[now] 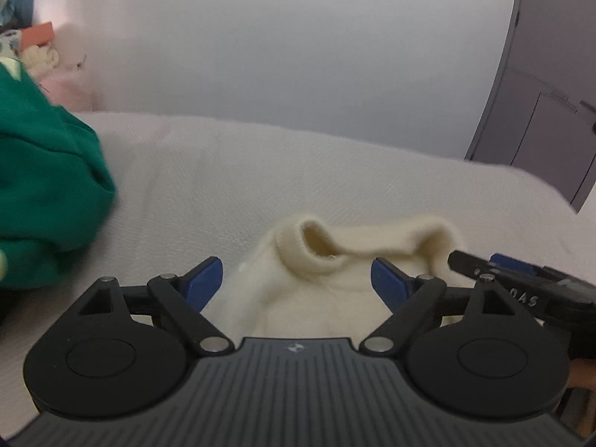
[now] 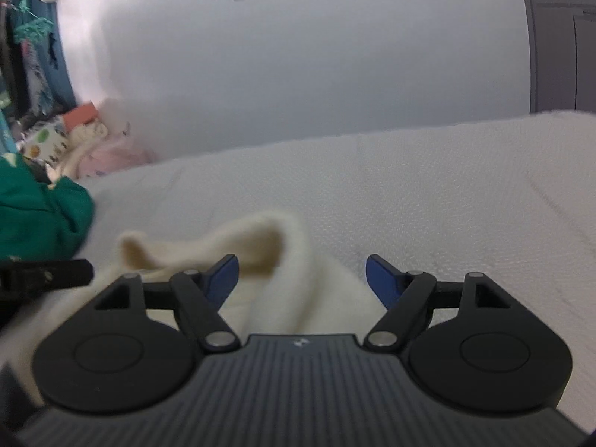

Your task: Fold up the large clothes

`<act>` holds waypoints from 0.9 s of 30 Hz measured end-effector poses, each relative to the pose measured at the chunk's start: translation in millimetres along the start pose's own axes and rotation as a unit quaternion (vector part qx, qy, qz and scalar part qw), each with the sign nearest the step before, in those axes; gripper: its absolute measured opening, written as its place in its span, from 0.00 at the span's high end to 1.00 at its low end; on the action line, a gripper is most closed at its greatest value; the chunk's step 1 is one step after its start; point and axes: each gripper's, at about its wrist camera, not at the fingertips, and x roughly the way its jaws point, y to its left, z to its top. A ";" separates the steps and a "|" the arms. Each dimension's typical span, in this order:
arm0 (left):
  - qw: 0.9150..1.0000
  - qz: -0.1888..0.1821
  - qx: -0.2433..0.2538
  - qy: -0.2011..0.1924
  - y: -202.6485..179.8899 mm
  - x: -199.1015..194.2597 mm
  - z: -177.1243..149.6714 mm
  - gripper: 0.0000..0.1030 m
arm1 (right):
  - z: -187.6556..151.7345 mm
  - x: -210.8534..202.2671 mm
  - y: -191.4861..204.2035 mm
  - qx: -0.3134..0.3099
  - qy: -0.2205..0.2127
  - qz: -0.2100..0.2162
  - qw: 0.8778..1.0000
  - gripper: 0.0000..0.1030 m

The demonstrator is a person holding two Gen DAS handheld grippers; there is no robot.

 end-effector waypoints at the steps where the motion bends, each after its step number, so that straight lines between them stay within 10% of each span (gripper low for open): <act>1: 1.000 0.001 0.001 -0.005 -0.5 -13.9 -3.4 0.13 | -1.8 -12.9 2.9 -0.003 -0.004 0.001 1.000 0.25; 16: 0.998 0.023 -0.034 -0.046 16.2 -272.1 -117.3 0.13 | -40.4 -232.7 63.7 -0.056 -0.009 0.028 0.998 0.25; 27: 0.995 0.037 -0.093 0.003 37.1 -304.0 -206.7 0.13 | -86.4 -308.4 90.5 -0.086 0.028 0.053 0.995 0.25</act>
